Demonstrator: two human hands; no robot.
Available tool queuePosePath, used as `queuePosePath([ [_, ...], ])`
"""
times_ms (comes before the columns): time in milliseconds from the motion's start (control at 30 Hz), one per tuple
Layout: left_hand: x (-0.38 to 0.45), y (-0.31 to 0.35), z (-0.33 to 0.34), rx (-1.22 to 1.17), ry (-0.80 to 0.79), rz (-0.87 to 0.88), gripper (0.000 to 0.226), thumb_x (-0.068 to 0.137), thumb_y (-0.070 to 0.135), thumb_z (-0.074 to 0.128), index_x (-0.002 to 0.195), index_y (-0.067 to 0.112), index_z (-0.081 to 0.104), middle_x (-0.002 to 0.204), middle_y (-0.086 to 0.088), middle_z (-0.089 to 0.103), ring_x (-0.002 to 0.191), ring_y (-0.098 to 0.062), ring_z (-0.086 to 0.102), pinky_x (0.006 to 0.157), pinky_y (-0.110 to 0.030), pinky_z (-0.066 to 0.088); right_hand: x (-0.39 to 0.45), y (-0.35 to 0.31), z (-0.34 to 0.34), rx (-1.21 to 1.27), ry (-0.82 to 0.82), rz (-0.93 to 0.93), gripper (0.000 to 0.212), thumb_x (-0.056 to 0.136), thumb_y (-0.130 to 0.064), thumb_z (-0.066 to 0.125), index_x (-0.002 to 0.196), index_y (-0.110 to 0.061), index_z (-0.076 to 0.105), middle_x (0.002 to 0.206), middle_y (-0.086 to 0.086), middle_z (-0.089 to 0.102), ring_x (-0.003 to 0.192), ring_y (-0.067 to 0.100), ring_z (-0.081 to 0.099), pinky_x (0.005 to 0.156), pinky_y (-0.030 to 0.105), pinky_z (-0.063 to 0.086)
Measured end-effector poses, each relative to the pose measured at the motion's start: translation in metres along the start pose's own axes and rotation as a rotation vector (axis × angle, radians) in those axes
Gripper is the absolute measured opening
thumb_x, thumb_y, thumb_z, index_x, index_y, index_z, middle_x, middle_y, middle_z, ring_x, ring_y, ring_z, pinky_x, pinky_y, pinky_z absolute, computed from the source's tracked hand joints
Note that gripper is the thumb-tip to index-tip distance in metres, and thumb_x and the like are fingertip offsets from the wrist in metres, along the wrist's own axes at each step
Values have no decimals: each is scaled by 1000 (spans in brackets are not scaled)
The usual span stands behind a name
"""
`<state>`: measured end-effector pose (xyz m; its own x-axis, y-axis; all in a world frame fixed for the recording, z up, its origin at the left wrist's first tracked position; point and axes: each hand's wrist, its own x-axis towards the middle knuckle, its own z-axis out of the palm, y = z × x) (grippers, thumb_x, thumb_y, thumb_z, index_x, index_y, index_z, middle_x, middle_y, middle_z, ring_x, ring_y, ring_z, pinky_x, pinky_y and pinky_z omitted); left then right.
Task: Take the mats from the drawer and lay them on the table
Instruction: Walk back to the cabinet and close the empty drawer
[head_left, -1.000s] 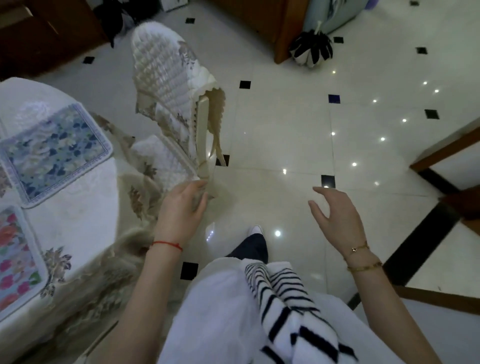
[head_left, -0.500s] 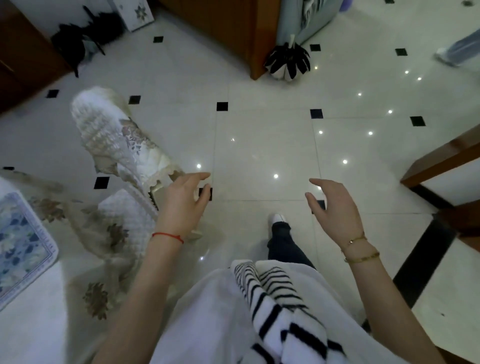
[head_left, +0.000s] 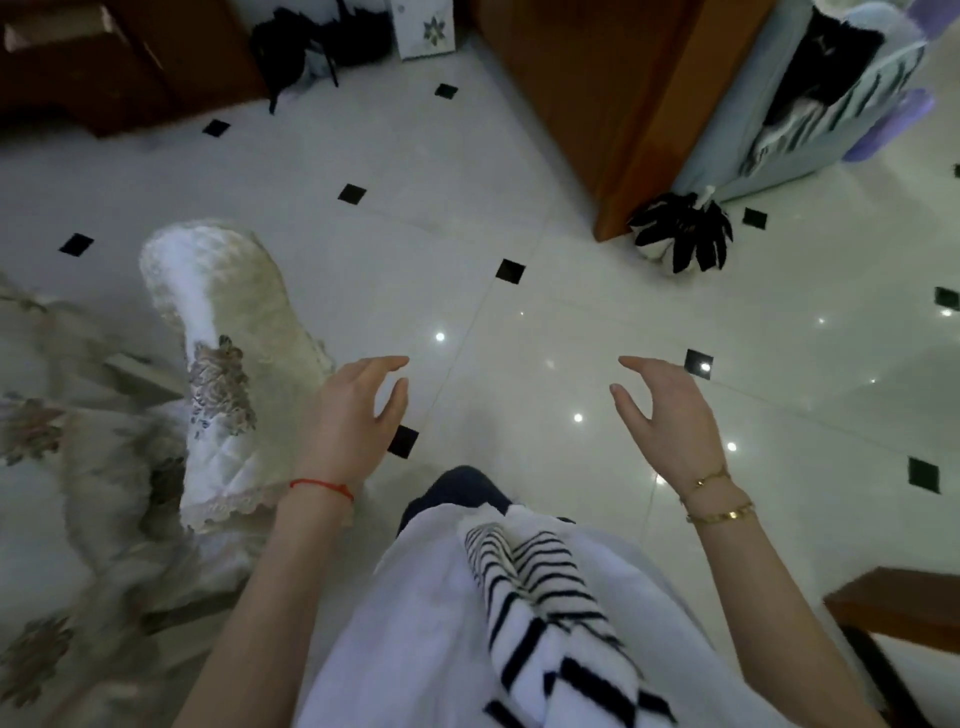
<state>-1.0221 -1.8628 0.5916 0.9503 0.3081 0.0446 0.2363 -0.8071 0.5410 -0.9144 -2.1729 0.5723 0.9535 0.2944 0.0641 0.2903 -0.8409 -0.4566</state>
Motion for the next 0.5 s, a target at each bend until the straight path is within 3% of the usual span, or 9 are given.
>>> queuePosePath([
  [167,55,-3,10,-36,49,-166,30,97,22,55,124,15,63,120,-4,66,113,-19,58,93,-20,37,105,2,11,23,-108,-109,34,95,-24,61,126,-10,60,121,8,64,117,26,54,98,22,34],
  [367,148,-38,13,-41,141,-287,27,96,22,55,122,16,64,118,-4,67,106,-22,62,87,-21,41,233,-24,53,35,-180,-221,35,96,-26,60,128,-11,59,123,7,64,116,23,54,97,15,29],
  [500,229,-73,-8,-7,190,-329,28,96,23,55,122,16,64,117,-5,67,105,-23,62,84,-25,44,331,-62,79,41,-223,-288,36,95,-25,60,127,-9,60,121,8,65,114,25,56,96,20,34],
])
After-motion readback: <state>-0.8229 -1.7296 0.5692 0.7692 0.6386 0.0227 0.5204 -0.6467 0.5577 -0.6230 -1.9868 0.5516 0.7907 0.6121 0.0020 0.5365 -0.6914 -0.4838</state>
